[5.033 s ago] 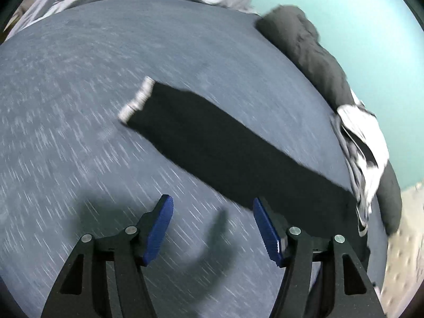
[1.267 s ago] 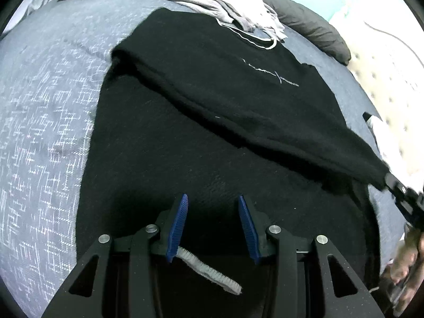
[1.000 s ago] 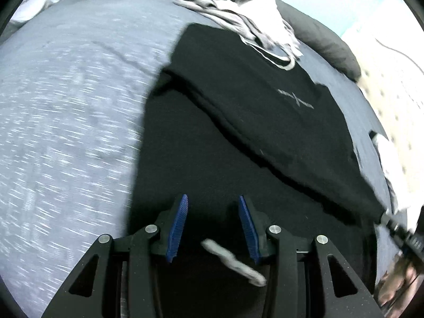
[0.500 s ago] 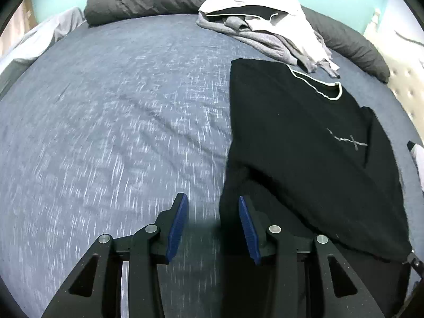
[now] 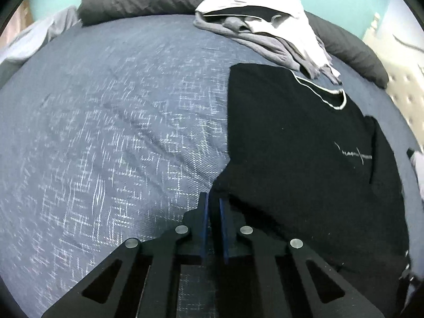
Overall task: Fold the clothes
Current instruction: 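Grasp the folded cuff with the right tool and pull it into place, then release the cuff and move both tools to the white-trimmed hem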
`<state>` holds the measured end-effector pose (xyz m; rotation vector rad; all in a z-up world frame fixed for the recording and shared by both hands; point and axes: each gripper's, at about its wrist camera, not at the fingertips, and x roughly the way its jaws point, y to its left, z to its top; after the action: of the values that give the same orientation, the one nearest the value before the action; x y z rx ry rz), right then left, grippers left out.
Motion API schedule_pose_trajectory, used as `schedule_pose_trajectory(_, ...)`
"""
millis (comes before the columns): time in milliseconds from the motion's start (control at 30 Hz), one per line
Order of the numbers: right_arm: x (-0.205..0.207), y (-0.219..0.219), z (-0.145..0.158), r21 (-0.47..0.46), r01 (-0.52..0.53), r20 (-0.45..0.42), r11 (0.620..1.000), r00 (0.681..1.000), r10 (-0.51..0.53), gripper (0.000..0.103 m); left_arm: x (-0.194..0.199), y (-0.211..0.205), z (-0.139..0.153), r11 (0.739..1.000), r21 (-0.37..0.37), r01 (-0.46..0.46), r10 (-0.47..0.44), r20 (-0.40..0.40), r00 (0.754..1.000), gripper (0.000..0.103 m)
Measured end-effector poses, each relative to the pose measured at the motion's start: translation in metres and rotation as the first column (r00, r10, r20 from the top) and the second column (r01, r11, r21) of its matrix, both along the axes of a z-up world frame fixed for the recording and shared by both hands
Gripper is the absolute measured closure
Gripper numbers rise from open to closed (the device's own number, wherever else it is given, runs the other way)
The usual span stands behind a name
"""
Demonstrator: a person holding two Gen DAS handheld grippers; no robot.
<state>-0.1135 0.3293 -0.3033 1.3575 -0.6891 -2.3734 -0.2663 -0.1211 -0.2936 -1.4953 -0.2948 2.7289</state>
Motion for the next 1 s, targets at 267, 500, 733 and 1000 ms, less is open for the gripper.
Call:
schedule_pose_trajectory(267, 0.001, 0.001, -0.009, 0.017, -0.015, 0.06, 1.0, 0.998, 0.014, 0.101, 0.016, -0.003, 0.022, 0.999, 0.005, -0.044, 0.044, -0.021, 0.999, 0.087)
schedule_pose_trajectory(500, 0.005, 0.027, 0.019, 0.011, 0.107, -0.024, 0.994, 0.994, -0.107, 0.098, 0.014, 0.029, 0.032, 0.995, -0.064, 0.072, -0.075, -0.058, 0.995, 0.085)
schedule_pose_trajectory(733, -0.024, 0.007, 0.007, -0.028, 0.075, -0.023, 0.997, 0.997, -0.076, 0.081, 0.002, 0.043, 0.007, 0.995, -0.05, 0.089, -0.089, 0.015, 0.996, 0.082)
schedule_pose_trajectory(1000, -0.029, 0.015, -0.014, 0.053, 0.106, 0.048, 0.993, 0.993, -0.109, 0.082, 0.016, 0.029, 0.013, 0.998, -0.02, 0.06, -0.06, 0.014, 0.998, 0.068)
